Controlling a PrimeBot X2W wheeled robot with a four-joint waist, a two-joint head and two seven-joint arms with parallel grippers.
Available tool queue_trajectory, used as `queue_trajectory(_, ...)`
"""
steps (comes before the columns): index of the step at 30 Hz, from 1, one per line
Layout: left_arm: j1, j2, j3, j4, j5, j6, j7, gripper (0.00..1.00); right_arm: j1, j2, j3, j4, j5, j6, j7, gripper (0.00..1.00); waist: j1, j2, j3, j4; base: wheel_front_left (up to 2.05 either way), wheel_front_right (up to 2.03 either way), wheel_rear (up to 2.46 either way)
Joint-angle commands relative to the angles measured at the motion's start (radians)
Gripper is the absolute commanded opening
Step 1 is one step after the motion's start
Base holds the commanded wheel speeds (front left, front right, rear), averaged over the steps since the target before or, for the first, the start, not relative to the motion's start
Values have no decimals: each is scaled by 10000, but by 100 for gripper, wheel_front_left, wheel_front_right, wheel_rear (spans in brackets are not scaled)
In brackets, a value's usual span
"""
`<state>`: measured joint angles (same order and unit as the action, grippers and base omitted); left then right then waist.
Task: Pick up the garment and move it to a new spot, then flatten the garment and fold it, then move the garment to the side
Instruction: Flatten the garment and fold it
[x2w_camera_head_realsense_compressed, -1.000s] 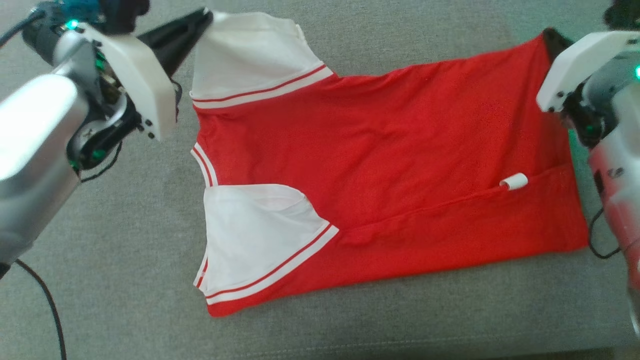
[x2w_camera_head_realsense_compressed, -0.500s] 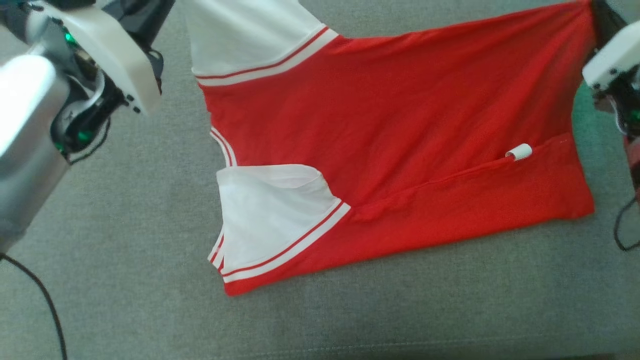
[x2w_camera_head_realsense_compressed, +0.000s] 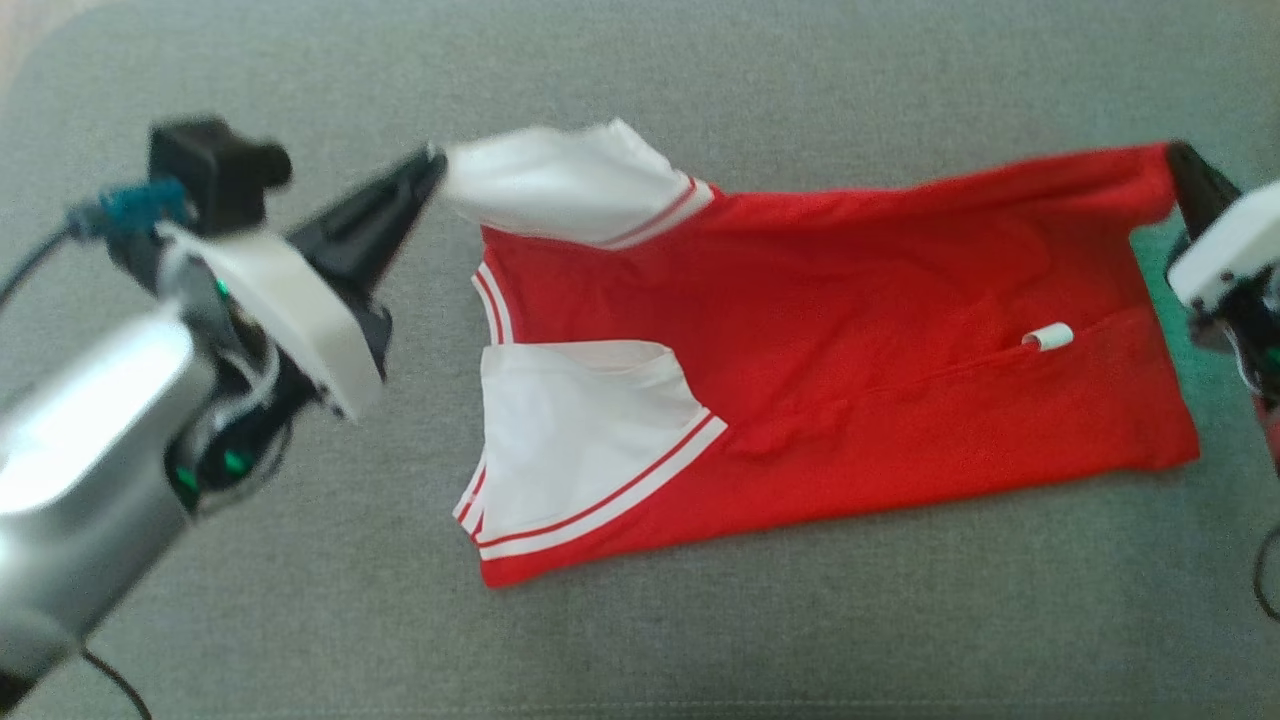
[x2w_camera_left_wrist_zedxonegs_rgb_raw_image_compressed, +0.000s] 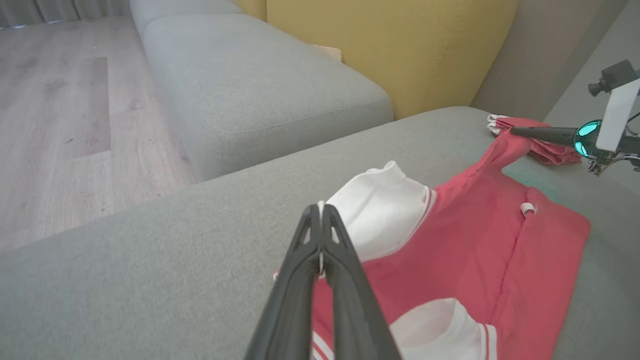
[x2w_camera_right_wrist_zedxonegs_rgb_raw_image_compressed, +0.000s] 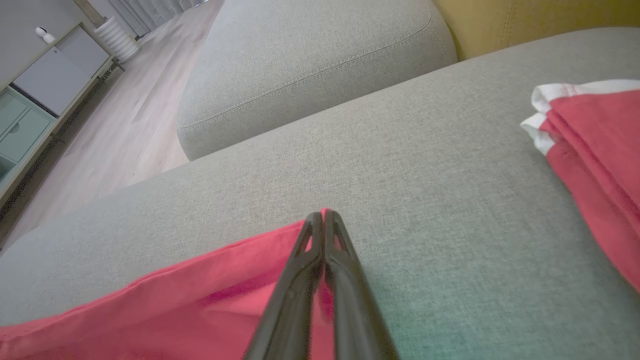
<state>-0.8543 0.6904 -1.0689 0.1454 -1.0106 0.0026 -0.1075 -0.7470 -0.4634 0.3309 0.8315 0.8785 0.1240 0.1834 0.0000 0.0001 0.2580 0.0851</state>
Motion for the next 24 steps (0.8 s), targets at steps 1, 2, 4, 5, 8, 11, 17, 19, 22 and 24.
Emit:
queue_trajectory(1, -279, 498, 496, -280, -91, 78, -98, 0, 123, -229, 126, -339, 84, 67, -99, 0, 0, -1, -102, 67, 0, 0, 0)
queue_trajectory(2, -98, 566, 478, -467, -148, 170, -118, 0, 264, -279, 148, -398, 134, 67, -97, 0, 0, -1, -156, 87, 0, 0, 0)
queue_trajectory(4, 254, 698, 435, -835, -239, 357, -163, 0, 552, -394, 155, -488, 245, 67, -99, 0, 0, -1, -262, 141, 0, 0, 0)
queue_trajectory(5, 425, 765, 421, -1012, -279, 453, -201, 0, 699, -452, 155, -523, 297, 67, -99, 0, 0, -1, -319, 167, 0, 0, 0)
queue_trajectory(8, 916, 997, 387, -1532, -386, 704, -341, 0, 1105, -594, 142, -638, 437, 67, -112, 0, 0, -1, -445, 202, 0, 0, 0)
queue_trajectory(11, 1387, 1188, 329, -2079, -409, 967, -536, 0, 1489, -709, 123, -829, 540, 67, -167, 0, 0, -1, -521, 240, 0, 0, 0)
queue_trajectory(17, 2394, 1310, 85, -2724, -472, 1488, -860, 0, 2294, -815, 90, -1222, 587, 67, -364, 0, 0, -1, -611, 260, 0, 0, 0)
queue_trajectory(19, 2702, 1307, 8, -2783, -491, 1585, -971, 0, 2507, -826, 33, -1310, 620, 67, -387, 0, 0, -1, -622, 255, 0, 0, 0)
queue_trajectory(22, 3093, 1234, -87, -2831, -484, 1688, -1125, 0, 2768, -871, -60, -1425, 626, 67, -399, 0, 0, -1, -620, 259, 0, 0, 0)
queue_trajectory(24, 3286, 1122, -152, -2765, -444, 1769, -1196, 0, 2911, -890, -124, -1471, 609, 67, -398, 0, 0, -1, -621, 270, 0, 0, 0)
